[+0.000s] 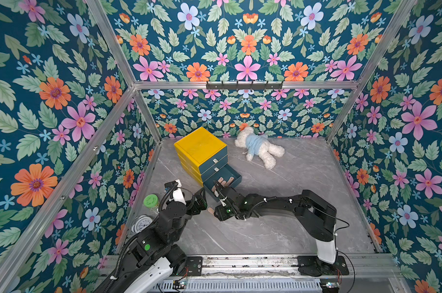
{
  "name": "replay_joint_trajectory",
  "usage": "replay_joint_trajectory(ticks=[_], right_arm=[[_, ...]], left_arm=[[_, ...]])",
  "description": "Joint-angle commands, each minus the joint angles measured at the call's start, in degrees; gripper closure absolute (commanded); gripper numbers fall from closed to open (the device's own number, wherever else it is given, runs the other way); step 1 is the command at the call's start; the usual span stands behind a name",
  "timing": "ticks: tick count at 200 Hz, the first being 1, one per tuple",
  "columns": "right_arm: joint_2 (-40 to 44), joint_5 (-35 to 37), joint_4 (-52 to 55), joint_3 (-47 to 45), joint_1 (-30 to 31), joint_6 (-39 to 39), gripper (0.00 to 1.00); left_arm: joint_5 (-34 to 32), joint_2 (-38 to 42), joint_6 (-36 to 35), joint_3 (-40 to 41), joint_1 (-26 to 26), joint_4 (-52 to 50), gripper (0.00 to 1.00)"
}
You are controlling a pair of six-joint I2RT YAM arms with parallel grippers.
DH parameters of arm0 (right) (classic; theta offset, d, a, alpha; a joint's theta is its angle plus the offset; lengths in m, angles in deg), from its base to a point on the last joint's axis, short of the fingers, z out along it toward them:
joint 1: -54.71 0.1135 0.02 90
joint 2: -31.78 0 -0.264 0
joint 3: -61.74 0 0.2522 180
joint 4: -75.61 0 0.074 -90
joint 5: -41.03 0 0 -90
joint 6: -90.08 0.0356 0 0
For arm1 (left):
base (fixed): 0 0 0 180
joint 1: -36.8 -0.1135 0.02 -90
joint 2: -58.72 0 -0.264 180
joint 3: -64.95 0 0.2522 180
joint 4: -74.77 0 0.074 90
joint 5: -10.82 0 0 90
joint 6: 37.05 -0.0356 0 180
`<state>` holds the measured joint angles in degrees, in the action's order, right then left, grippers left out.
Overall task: Place the fruit knives into the drawer by color
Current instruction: Pick up the fruit knife from the center of the board.
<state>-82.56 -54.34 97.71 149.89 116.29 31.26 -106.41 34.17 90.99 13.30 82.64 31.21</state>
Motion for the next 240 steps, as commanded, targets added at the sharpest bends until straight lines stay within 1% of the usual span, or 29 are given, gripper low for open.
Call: replay_joint_trajectory(ticks=[1, 30, 63, 90, 115, 129, 165, 190, 208, 240], right_arm=[[-2.9, 3.33, 12.06, 4.79, 0.65, -4.79, 0.48], [-6.45, 5.9, 17.81, 10.28, 1.76, -7.59, 0.48], [-10.14, 8.25, 22.98, 15.06, 2.23, -9.73, 0.53], [-13.66, 11.24, 28.56, 19.58, 3.73, -12.38, 0.54], [-17.35, 12.27, 33.59, 23.98, 4.83, -14.01, 0.56], [-18.4, 12.29, 34.51, 24.91, 5.04, -14.39, 0.58], [-18.03, 12.8, 33.42, 23.67, 5.05, -14.39, 0.68], [-16.27, 13.61, 31.18, 20.84, 5.11, -13.92, 0.76], [-13.47, 14.12, 27.5, 16.78, 5.05, -13.11, 0.82], [-5.44, 14.65, 17.42, 7.32, 5.08, -11.27, 0.87]], left_arm=[[-2.47, 0.29, 0.63, -0.92, -0.01, -1.9, 0.01], [-3.66, 1.55, 0.6, -1.53, 0.03, -2.71, 0.01], [-4.15, 2.5, 0.2, -1.88, 0.02, -2.97, 0.01], [-4.42, 2.29, -0.03, -2.16, -0.03, -3.42, 0.01], [-4.85, 2.41, -0.07, -2.19, -0.03, -3.59, 0.01], [-5.01, 2.41, -0.14, -2.19, -0.03, -3.6, 0.01], [-4.89, 2.32, -0.16, -2.13, 0.02, -3.77, 0.01], [-4.86, 2.23, -0.08, -1.87, 0.0, -3.77, 0.01], [-4.88, 2.02, 0.01, -1.73, 0.02, -3.6, 0.01], [-4.68, 1.14, 0.18, -1.06, 0.02, -2.94, 0.01]])
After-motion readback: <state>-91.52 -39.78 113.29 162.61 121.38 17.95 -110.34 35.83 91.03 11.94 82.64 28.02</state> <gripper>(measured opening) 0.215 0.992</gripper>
